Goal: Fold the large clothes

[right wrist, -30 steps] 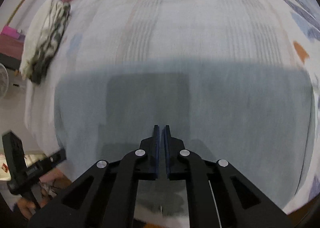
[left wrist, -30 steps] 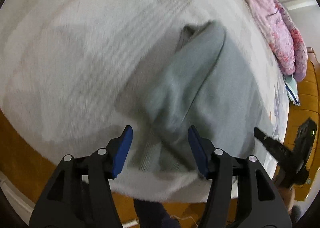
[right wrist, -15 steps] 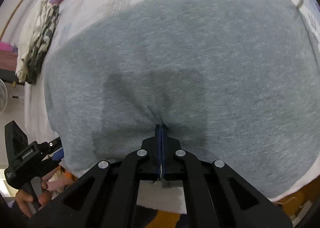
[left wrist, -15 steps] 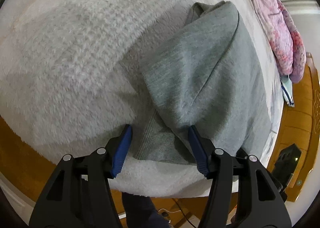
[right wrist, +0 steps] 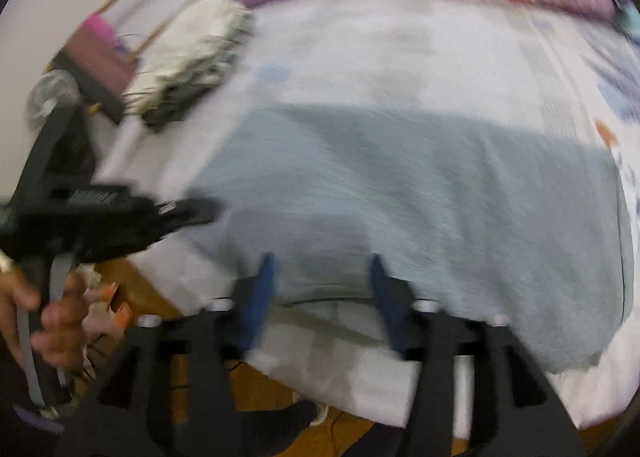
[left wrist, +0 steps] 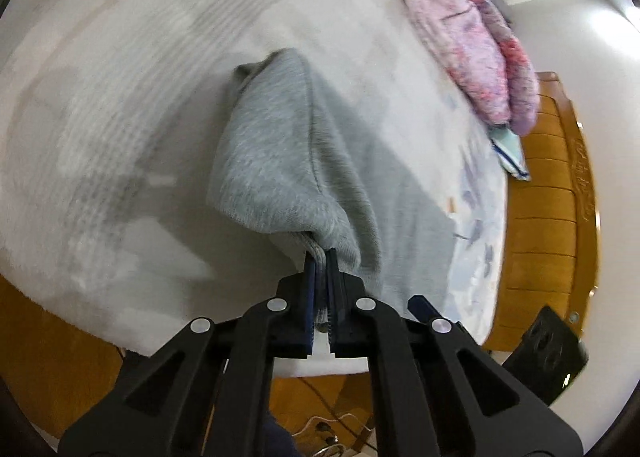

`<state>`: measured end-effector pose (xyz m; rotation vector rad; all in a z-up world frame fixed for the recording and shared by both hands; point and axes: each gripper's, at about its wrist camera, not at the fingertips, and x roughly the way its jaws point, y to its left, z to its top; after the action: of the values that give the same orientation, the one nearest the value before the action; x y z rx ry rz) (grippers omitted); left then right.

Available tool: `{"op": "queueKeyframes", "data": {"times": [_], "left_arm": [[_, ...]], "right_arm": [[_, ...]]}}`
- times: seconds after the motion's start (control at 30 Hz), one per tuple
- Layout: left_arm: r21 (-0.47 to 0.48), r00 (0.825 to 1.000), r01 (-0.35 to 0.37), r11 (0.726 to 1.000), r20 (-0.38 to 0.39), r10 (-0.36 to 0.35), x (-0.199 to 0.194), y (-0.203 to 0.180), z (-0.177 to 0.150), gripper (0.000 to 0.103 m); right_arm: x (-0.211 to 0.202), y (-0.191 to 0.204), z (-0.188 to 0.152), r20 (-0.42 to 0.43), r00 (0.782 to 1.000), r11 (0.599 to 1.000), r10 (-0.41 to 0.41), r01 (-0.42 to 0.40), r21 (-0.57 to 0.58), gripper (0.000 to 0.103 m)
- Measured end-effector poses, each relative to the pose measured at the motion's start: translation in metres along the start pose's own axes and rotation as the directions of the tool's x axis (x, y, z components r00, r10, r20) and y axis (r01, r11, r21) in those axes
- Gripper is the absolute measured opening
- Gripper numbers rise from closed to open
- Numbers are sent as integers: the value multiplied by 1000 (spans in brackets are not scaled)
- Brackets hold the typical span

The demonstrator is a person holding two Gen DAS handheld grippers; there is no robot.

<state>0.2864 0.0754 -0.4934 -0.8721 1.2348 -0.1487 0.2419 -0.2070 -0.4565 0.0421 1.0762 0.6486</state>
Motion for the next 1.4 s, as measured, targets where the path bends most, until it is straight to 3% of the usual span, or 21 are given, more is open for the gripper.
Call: {"op": "queueKeyframes", "data": {"times": [0.1,0.27,0.43,0.5,0.57,0.6,0.67,0.7,0.77,0.87,0.9,1.03,1.07,1.13,1.23,1.4], "left_arm": [[-12,999,37,999,-8,-37,0,-12,3,4],[25,999,33,999,-23,-33,-8,-17,1,4],[39,999,24,999,-35,-23,-9,-17,3,3],[55,999,-1,998,-32,3,-9,-20,3,4],[48,999,21,999,-30,-20,-10,-23,4,5],[59,1000,27,998,-8,-27,-15,-29,5,7],[114,998,30,993,55,-37,-29,-46,6,32],[144,996,24,989,85,-37,-34,-55,6,39],[200,990,-13,980,143,-17,-42,-71,5,39],[236,982,-23,972,189,-23,-43,-92,5,39],[237,982,-17,971,188,-28,-40,-97,5,40],[267,995,-25,963,102,-2,3,-116,-2,45],[272,997,-29,962,83,7,15,-121,-5,54],[279,999,-33,960,31,26,44,-126,-14,61],[272,997,-16,962,-64,35,90,-130,-28,70],[262,982,-38,964,-168,85,143,-128,-49,71]], "right_arm": [[10,25,3,0,1000,997,2,-2,-82,71],[34,42,9,40,994,982,-103,108,-158,74],[61,41,22,32,995,975,-97,101,-197,74],[64,30,28,21,998,988,-59,62,-141,50],[64,21,33,-4,999,997,-44,43,-71,7],[63,12,36,-12,1000,1000,-17,17,-4,7],[57,-8,38,5,999,989,52,-52,136,7],[50,-21,40,33,996,970,86,-91,223,7],[30,-48,42,119,985,915,128,-164,368,7],[-6,-91,37,249,961,815,117,-236,529,7],[-15,-103,33,279,954,786,107,-253,565,7],[-61,-166,-7,408,912,606,32,-342,718,7],[-66,-177,-17,416,909,568,12,-349,746,7],[-76,-205,-48,406,912,481,-48,-336,810,7],[-79,-231,-78,359,928,420,-100,-288,860,7],[-81,-257,-102,324,937,354,-130,-261,898,7]]}}
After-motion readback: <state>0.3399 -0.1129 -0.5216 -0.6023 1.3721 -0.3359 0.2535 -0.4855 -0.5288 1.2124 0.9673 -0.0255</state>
